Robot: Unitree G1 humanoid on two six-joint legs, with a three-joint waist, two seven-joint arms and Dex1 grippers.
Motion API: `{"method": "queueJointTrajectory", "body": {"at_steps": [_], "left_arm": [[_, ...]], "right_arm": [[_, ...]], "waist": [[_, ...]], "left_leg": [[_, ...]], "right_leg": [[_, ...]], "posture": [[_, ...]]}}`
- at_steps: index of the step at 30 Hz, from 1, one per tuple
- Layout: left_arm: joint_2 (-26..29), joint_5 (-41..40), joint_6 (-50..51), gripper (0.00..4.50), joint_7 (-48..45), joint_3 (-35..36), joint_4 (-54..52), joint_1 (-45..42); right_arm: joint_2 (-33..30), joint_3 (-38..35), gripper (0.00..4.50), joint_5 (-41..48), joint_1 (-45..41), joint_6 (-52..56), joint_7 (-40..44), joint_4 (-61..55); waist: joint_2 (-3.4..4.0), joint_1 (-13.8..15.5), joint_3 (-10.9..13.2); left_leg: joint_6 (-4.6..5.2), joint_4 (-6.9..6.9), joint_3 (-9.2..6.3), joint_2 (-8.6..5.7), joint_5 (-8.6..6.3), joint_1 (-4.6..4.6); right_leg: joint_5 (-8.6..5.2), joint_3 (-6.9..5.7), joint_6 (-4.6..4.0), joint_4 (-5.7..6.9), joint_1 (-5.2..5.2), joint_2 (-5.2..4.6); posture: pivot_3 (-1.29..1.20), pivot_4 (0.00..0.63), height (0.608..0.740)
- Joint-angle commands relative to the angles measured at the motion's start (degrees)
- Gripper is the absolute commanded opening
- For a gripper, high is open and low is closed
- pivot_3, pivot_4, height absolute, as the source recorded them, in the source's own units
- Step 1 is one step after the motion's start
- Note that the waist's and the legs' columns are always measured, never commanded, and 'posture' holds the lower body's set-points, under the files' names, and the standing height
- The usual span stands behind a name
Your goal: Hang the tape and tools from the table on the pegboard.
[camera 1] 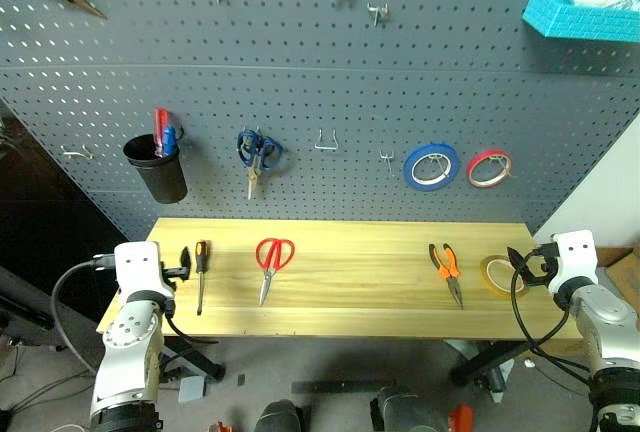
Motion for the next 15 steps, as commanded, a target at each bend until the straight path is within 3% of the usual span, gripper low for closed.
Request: {"method": "queueJointTrajectory", "body": {"at_steps": [1, 9, 15], "left_arm": [[2.57, 0.72, 1.12, 4.11, -9.46, -8.14, -7.97, -2.06], [8.74, -7.06, 8.2, 4.11, -35.08, -22.47, -19.49, -10.18], [9.75, -8.98, 10.78, 4.11, -44.06, -26.94, -18.67, -18.39]], "right_arm": [[-1.35, 0.66, 4.5, 2.77, 0.02, 7.48, 4.05, -5.96], [-4.51, 4.42, 4.5, 1.62, -6.16, 19.67, 7.52, -4.03], [-4.68, 6.95, 4.5, -0.18, -14.55, 22.01, 7.54, 6.85]], "waist": [[0.01, -0.01, 1.48], [0.28, -0.3, 6.37], [0.14, -0.88, 9.11]], "left_leg": [[0.0, 0.01, 0.0, 0.0, 0.0, 0.02], [0.06, 0.07, 0.05, 0.0, -0.02, -0.76], [0.09, 0.12, 0.05, 0.0, -0.03, -1.08]], "right_leg": [[-0.01, 0.0, -0.02, 0.0, 0.03, 0.0], [0.23, 0.05, 0.38, 0.05, -0.67, 0.0], [0.29, 0.04, 0.31, 0.12, -0.97, 0.01]], "posture": [[-0.11, 0.188, 0.74], [-0.15, 0.292, 0.74], [-0.15, 0.321, 0.74]]}}
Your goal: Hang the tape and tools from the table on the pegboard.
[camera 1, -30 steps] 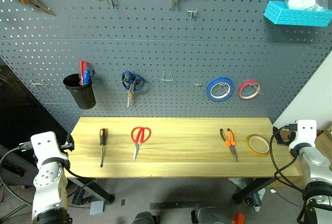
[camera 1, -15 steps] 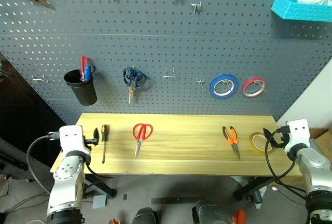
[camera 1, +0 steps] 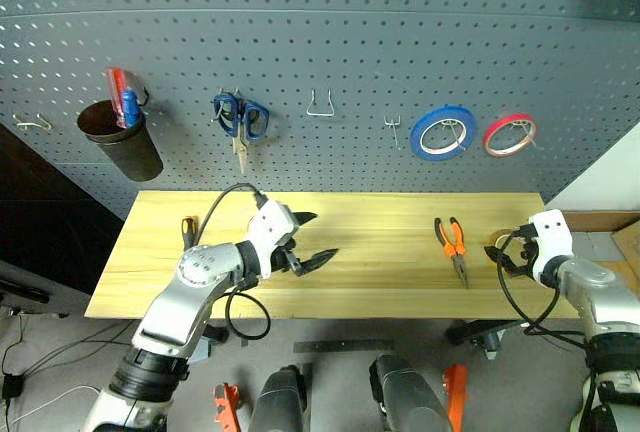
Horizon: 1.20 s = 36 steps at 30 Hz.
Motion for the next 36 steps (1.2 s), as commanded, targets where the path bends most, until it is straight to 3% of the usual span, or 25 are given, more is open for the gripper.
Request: {"method": "queueJointTrajectory", "body": {"at_steps": [1, 10, 11, 13, 19, 24, 30, 33, 36], "left_arm": [[0.74, -0.9, 0.58, 4.11, -4.87, -1.91, -0.21, -4.25], [0.25, 1.67, -2.8, 4.11, -8.42, -3.83, 3.5, -8.93], [0.2, 1.75, -2.98, 4.13, -8.52, -3.87, 3.62, -9.0], [0.19, 2.04, -3.33, 4.14, -8.79, -3.9, 3.81, -9.03], [0.56, 2.58, -4.03, 4.14, -9.25, -3.75, 4.0, -8.39], [0.6, 3.05, -4.16, 4.14, -9.21, -3.6, 3.89, -8.17], [0.81, 3.05, -3.8, 4.14, -8.74, -2.82, 3.16, -7.63], [0.96, 2.89, -3.69, 4.14, -8.29, -2.15, 3.03, -7.41], [0.88, 2.06, -3.56, 4.14, -7.17, -0.62, 2.69, -7.11]], "right_arm": [[-1.3, 1.05, 4.5, -1.81, -5.04, 0.3, 0.84, 8.63], [-2.34, 5.48, 4.5, -6.55, -15.49, -2.97, 5.0, 29.08], [-2.43, 5.77, 4.32, -6.86, -16.4, -2.42, 5.77, 30.93], [-2.63, 6.55, 3.93, -7.29, -17.88, -1.71, 7.61, 33.96], [-2.83, 9.07, 1.89, -9.85, -19.79, -1.9, 11.66, 39.6], [-1.69, 10.56, 0.22, -12.17, -19.39, -6.31, 9.81, 40.04], [-1.9, 10.64, 0.13, -13.0, -15.01, -11.05, 7.33, 30.65], [-4.78, 9.52, 0.13, -12.62, -8.63, -10.4, 7.44, 15.56], [-7.46, 3.75, 0.13, -10.69, 1.95, -3.69, 5.81, -9.48]], "waist": [[-0.03, -0.1, 0.93], [-0.26, -0.2, 2.93], [-0.3, -0.18, 3.02], [-0.35, -0.14, 3.06], [-0.59, -0.11, 3.16], [-0.85, -0.1, 3.1], [-1.24, -0.12, 2.97], [-1.09, 0.02, 3.06], [-0.47, 0.29, 3.24]], "left_leg": [[0.0, 0.0, 0.0, -0.01, 0.0, -0.04], [0.1, 0.0, 0.04, -0.05, -0.08, -0.12], [0.1, 0.0, 0.06, -0.06, -0.1, -0.12], [0.1, 0.0, 0.05, -0.06, -0.11, -0.14], [0.09, 0.03, 0.01, -0.06, -0.12, -0.14], [0.09, 0.03, -0.05, -0.06, -0.12, -0.13], [0.08, 0.07, -0.05, -0.05, -0.12, -0.11], [0.08, 0.07, -0.06, -0.06, -0.12, -0.14], [0.08, 0.04, -0.09, -0.1, -0.12, -0.3]], "right_leg": [[0.0, 0.01, 0.0, -0.02, -0.02, -0.01], [0.01, 0.0, -0.02, -0.11, -0.06, -0.09], [0.01, 0.0, -0.01, -0.12, -0.06, -0.11], [0.01, -0.03, -0.01, -0.16, -0.06, -0.12], [0.01, -0.06, 0.0, -0.17, -0.03, -0.14], [0.01, -0.12, 0.01, -0.17, -0.01, -0.13], [0.05, -0.1, 0.07, -0.17, 0.01, -0.15], [0.04, -0.12, 0.11, -0.14, -0.02, -0.17], [0.03, -0.13, 0.13, -0.12, -0.15, -0.22]], "posture": [[-0.14, 0.324, 0.74], [-0.12, 0.337, 0.74], [-0.12, 0.336, 0.74], [-0.12, 0.336, 0.74], [-0.11, 0.323, 0.74], [-0.1, 0.309, 0.74], [-0.11, 0.301, 0.74], [-0.12, 0.301, 0.74], [-0.13, 0.304, 0.74]]}}
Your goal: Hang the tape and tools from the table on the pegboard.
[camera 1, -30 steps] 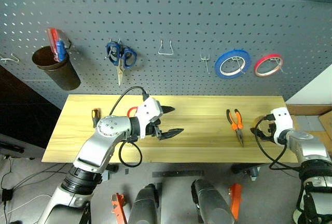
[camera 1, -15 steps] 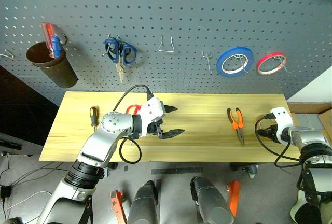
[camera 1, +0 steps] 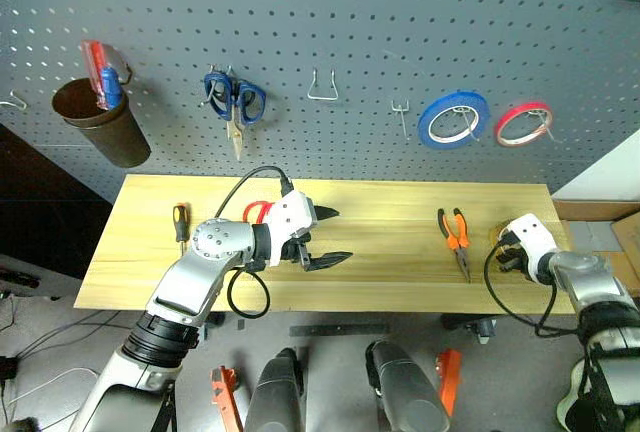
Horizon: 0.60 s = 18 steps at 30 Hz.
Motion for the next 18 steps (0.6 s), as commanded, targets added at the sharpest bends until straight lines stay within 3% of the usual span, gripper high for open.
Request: {"method": "queueJointTrajectory", "body": {"at_steps": [1, 5, 8, 13, 18], "left_arm": [[0.07, -1.07, -0.53, 4.14, 1.38, 3.03, -2.07, 0.4], [-0.75, -2.04, -0.48, 4.14, 2.74, 4.95, -2.07, 0.88], [-2.03, -3.66, 0.18, 4.14, 4.4, 6.96, -1.82, 0.96], [-3.17, -7.76, 2.95, 4.14, 6.38, 10.66, -3.87, 2.44], [-3.2, -10.05, 5.18, 4.14, 8.51, 13.06, -6.67, 3.98]], "right_arm": [[-3.64, -7.68, 0.13, 1.51, 10.14, 7.56, -1.99, -28.96], [0.14, -11.23, 0.13, -1.47, 21.8, 15.52, -7.81, -57.69], [4.87, -5.95, 0.13, -5.96, 27.43, 18.19, -12.8, -74.23], [8.41, 8.04, 0.13, -16.2, 27.67, 13.18, -18.35, -84.49], [11.22, 14.69, 0.13, -20.17, 19.27, 7.87, -19.27, -79.13]], "waist": [[0.28, 0.23, -0.05], [0.38, 0.44, 0.01], [0.38, 0.4, 0.01], [0.37, 0.11, 0.02], [0.31, -0.32, 0.05]], "left_leg": [[-0.01, 0.03, 0.0, -0.04, 0.01, -0.33], [-0.02, 0.11, -0.07, 0.0, 0.02, -0.88], [-0.03, 0.09, -0.24, 0.1, 0.01, -0.94], [-0.05, 0.13, -0.11, -0.06, 0.03, -0.95], [-0.14, 0.13, -0.14, -0.02, 0.1, -0.94]], "right_leg": [[-0.03, 0.01, 0.05, 0.17, -0.39, -0.06], [-0.02, -0.05, 0.05, 0.27, -0.96, -0.03], [-0.03, -0.16, 0.06, 0.25, -0.99, 0.1], [-0.19, -0.07, 0.37, 0.2, -1.0, -0.08], [-0.19, -0.11, 0.38, 0.22, -1.03, -0.05]], "posture": [[-0.14, 0.309, 0.74], [-0.17, 0.32, 0.74], [-0.19, 0.323, 0.74], [-0.2, 0.324, 0.74], [-0.18, 0.316, 0.74]]}}
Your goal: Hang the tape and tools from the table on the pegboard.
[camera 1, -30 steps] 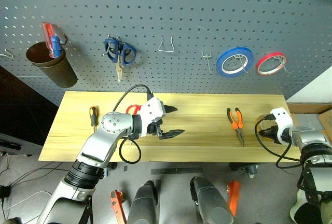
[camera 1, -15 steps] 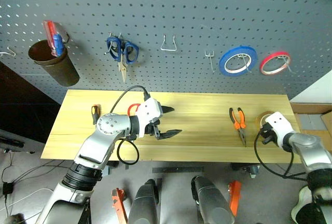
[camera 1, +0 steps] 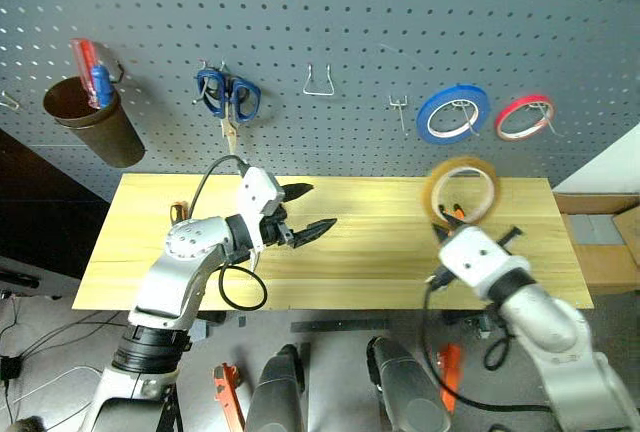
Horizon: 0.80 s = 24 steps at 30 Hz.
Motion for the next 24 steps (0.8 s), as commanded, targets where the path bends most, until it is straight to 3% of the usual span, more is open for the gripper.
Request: {"method": "queueJointTrajectory", "body": {"at_steps": [1, 12, 18, 24], "left_arm": [[0.2, -1.75, 1.01, 4.14, 1.43, 2.17, -4.03, 0.69], [2.36, -0.38, 0.49, 4.14, 2.41, 1.96, -5.81, 1.13], [2.57, 0.29, -0.11, 4.14, 2.17, 1.61, -5.86, 1.18], [3.15, 1.59, -1.51, 4.14, 0.92, 0.26, -5.12, 1.31]], "right_arm": [[1.51, 1.45, 0.13, -1.95, -5.49, -3.83, -0.7, 3.73], [7.28, -1.06, 0.13, 4.37, -28.19, -14.96, -0.07, 34.57], [7.64, -1.07, 0.13, 5.62, -30.08, -17.17, 0.81, 41.36], [7.57, -1.01, 2.07, 5.57, -19.27, -13.27, 2.19, 32.71]], "waist": [[-0.02, 0.05, 0.0], [-0.03, 0.32, 0.0], [-0.03, 0.84, 0.0], [-0.03, 1.74, 0.0]], "left_leg": [[-0.02, 0.01, -0.02, 0.01, 0.01, 0.0], [-0.01, -0.04, -0.15, 0.01, 0.01, -0.07], [0.0, -0.03, -0.25, 0.01, 0.01, -0.19], [0.0, -0.01, -0.27, 0.02, 0.01, -0.28]], "right_leg": [[0.0, -0.02, -0.01, 0.01, 0.01, 0.02], [0.21, -0.16, -0.37, 0.04, 0.0, 0.0], [0.22, -0.29, -0.38, 0.01, -0.04, -0.03], [0.22, -0.29, -0.38, 0.01, -0.1, -0.1]], "posture": [[-0.17, 0.313, 0.74], [-0.11, 0.298, 0.74], [-0.11, 0.295, 0.74], [-0.12, 0.298, 0.74]]}}
